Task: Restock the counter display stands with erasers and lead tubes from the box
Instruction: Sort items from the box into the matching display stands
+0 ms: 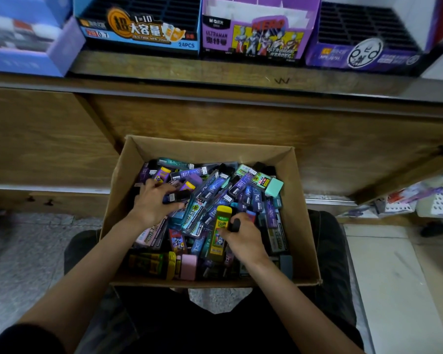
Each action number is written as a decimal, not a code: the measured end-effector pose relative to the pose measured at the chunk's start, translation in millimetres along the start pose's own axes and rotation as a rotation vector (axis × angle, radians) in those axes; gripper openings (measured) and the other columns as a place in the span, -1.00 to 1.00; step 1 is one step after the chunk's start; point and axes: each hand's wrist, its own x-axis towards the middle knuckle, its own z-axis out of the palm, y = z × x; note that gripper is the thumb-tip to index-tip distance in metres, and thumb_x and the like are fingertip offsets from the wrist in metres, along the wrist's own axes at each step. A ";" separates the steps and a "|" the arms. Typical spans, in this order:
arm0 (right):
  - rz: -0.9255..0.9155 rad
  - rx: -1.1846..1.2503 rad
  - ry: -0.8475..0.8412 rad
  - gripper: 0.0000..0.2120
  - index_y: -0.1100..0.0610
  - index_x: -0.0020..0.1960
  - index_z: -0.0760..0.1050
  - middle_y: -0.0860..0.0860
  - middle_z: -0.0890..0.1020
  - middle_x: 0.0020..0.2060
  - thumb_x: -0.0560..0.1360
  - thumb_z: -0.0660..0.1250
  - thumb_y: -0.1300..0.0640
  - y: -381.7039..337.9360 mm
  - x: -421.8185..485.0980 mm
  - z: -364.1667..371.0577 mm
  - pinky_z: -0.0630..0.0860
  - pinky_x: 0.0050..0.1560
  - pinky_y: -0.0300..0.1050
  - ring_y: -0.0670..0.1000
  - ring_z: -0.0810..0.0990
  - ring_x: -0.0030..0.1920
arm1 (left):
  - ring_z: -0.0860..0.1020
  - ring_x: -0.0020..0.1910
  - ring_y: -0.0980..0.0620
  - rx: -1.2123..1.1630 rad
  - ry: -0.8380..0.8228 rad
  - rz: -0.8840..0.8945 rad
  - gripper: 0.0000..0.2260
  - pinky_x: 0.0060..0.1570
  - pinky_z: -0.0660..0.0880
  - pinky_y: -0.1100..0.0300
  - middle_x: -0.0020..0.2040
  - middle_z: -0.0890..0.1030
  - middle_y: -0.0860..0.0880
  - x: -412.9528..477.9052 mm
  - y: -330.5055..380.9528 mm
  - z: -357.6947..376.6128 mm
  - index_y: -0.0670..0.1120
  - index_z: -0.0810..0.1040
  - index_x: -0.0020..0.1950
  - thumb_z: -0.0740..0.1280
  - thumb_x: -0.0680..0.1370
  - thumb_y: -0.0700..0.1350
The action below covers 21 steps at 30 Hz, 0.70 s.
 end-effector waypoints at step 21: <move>-0.219 0.593 -0.122 -0.91 0.19 -0.04 0.53 -0.07 0.61 -0.25 0.46 0.38 0.25 -35.8 7.5 -89.4 0.54 -0.21 -0.23 -0.09 0.62 -0.20 | 0.46 -0.29 0.12 -0.733 -0.066 0.195 -0.88 -0.31 0.34 0.37 -0.31 0.50 0.06 -43.9 69.3 -20.0 -0.10 0.48 -0.19 0.34 0.53 -0.26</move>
